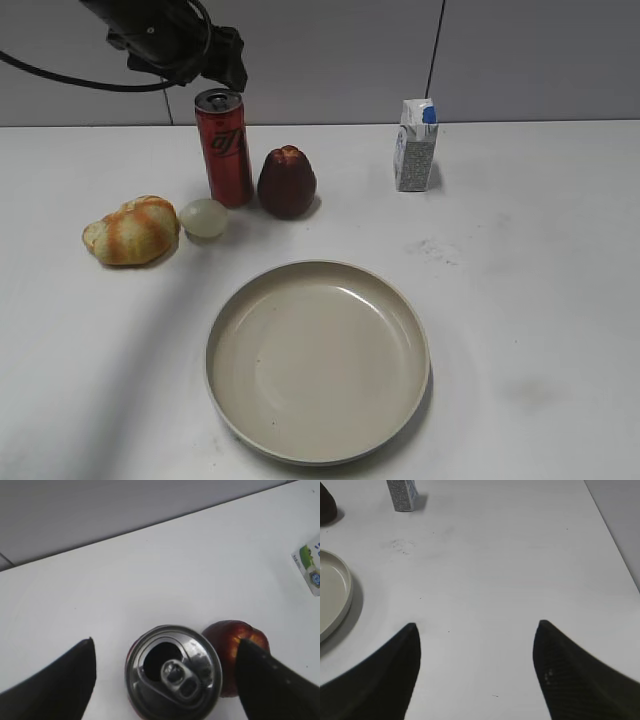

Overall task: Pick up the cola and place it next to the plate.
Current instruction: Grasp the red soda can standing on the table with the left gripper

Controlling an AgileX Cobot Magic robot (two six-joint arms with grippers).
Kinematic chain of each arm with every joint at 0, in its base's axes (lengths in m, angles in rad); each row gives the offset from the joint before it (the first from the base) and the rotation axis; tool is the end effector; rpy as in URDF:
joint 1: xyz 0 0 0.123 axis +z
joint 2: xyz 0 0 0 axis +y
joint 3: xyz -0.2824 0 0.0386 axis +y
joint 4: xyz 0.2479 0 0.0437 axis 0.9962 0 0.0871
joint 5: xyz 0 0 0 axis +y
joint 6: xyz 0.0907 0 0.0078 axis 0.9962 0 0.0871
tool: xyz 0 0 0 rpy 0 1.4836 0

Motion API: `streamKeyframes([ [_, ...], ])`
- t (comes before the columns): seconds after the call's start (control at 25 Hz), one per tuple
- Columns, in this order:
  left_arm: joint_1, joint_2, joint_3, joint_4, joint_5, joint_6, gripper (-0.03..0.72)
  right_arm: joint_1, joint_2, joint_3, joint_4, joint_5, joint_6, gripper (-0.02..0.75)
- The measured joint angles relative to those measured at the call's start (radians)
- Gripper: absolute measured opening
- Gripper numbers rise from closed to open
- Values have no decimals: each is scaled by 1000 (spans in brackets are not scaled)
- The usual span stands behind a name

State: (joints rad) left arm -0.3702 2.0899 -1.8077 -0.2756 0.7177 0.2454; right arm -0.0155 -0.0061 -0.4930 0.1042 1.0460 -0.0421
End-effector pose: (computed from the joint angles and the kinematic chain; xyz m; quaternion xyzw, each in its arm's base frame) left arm 0.4415 -0.1888 0.2521 0.2185 0.9141 -0.1387 0.3120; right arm -0.0045 0.0083 0.2768 -0.0129 0.8484 0.0369 0.5280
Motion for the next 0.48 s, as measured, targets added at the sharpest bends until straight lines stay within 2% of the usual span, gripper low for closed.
streamKeyframes([
  [0.48,0,51,-1,-3,-13,0,665,0,0,0,0,0,0,534],
])
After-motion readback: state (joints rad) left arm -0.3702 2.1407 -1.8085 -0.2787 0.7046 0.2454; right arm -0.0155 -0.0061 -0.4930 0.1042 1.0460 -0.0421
